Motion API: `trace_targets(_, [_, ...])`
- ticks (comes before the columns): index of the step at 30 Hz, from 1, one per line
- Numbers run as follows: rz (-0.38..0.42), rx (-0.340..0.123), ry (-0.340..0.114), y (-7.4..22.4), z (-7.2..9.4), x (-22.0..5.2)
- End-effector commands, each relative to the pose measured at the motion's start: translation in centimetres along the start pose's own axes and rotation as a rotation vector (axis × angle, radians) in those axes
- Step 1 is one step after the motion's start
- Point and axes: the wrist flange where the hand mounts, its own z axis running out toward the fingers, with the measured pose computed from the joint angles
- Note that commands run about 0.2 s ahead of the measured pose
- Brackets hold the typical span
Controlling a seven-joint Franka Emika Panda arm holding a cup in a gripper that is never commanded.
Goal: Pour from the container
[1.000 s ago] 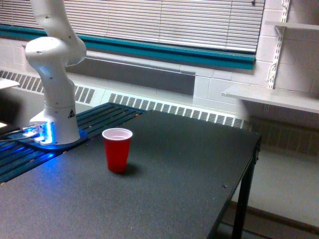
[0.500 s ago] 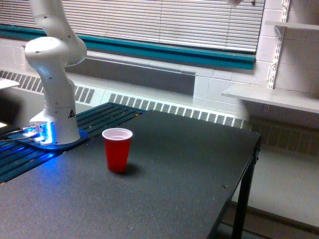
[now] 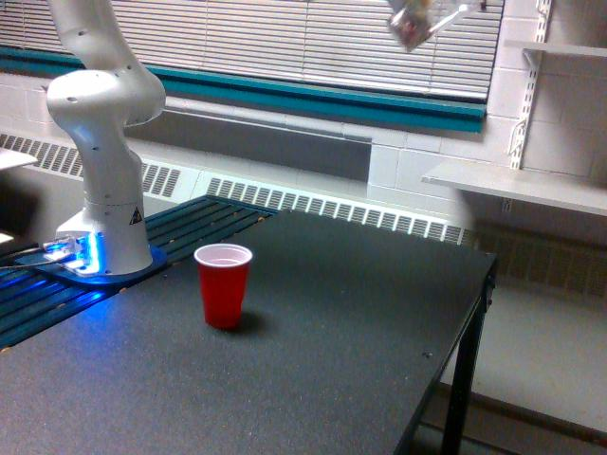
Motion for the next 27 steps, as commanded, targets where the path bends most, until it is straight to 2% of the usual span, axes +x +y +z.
trace_targets(1, [0.025,-0.039,-0.004,2.0,0.3,-1.6])
trace_targets(16, [0.026,-0.137,-0.071,6.1,1.5,-6.5])
trace_targets(22, [0.003,-0.169,-0.069,6.9,1.6,-8.0])
trace_targets(27, [0.012,-0.190,-0.088,7.7,1.7,-9.1])
